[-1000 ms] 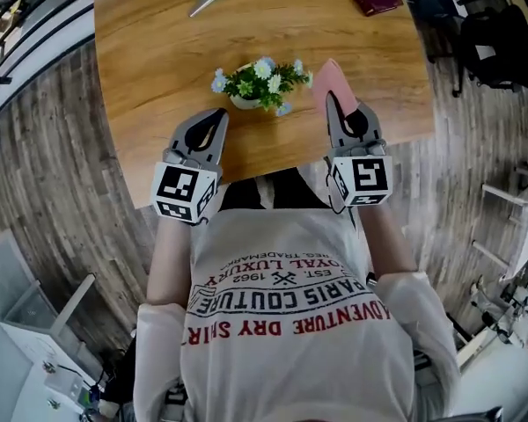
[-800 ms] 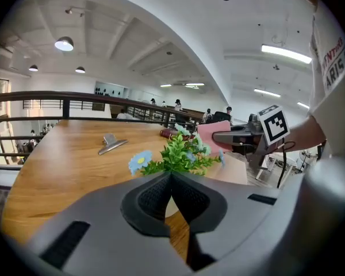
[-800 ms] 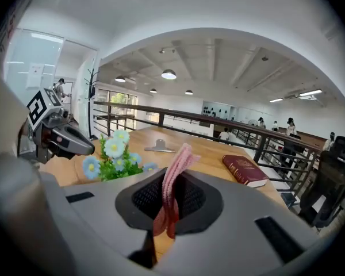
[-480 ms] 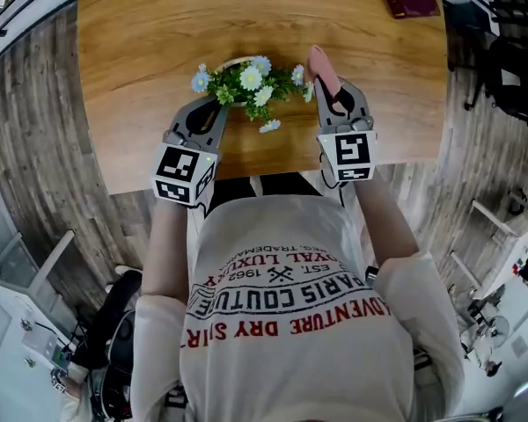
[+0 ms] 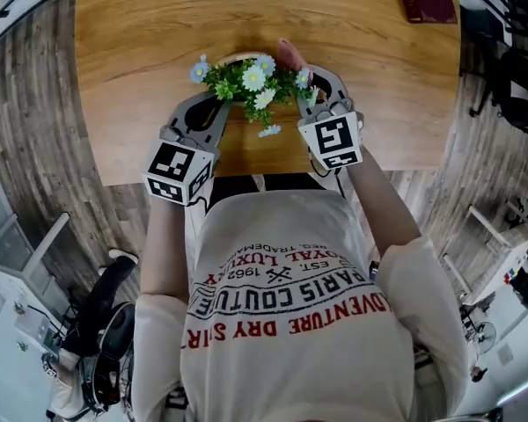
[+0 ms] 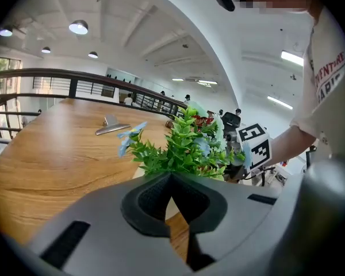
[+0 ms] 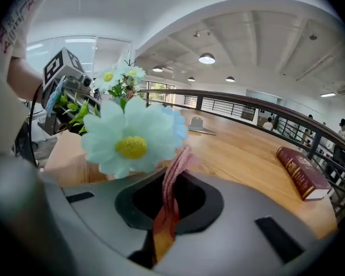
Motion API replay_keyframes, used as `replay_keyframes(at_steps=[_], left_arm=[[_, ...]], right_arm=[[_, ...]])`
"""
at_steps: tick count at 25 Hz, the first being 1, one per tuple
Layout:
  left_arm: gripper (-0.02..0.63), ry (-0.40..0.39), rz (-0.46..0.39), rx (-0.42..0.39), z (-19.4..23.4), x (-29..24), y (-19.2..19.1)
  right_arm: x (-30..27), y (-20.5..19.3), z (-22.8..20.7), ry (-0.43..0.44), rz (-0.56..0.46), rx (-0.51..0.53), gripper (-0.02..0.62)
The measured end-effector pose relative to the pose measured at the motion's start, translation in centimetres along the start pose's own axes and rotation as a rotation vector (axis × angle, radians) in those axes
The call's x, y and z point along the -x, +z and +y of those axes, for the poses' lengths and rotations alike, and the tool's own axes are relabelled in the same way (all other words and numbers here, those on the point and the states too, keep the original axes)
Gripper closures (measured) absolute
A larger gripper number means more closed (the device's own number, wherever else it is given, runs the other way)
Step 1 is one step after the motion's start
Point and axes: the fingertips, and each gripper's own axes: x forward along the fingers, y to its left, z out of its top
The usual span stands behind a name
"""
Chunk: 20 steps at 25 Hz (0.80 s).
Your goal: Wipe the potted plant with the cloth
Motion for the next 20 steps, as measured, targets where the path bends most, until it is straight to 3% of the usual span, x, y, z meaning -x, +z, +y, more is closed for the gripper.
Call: replay_keyframes(at_steps=[3,8,16,20], left_arm=[[0.589,-0.023,-0.007,0.037,0.1,0.1,0.0],[0.589,-0.033,-0.025,0.018,0.0,0.1,0.1],[0.589,-0.043,-0.048,-0.109,-0.2,0.2,0.1],[0.589,-0.058,-0.060,-0.120,-0.3,0.2,0.2]], right_arm=[[-0.2,0.2,0.6,0.025,-0.010,0.013,0.555],[-0.1,0.1,2.0,0.062,-0.016,0.064,0.555],[0.9,-0.7,3.5,0.051,0.005,0.097,0.555],[1.5,-0.9,4.3,0.022,0.011,0.084,0.555]])
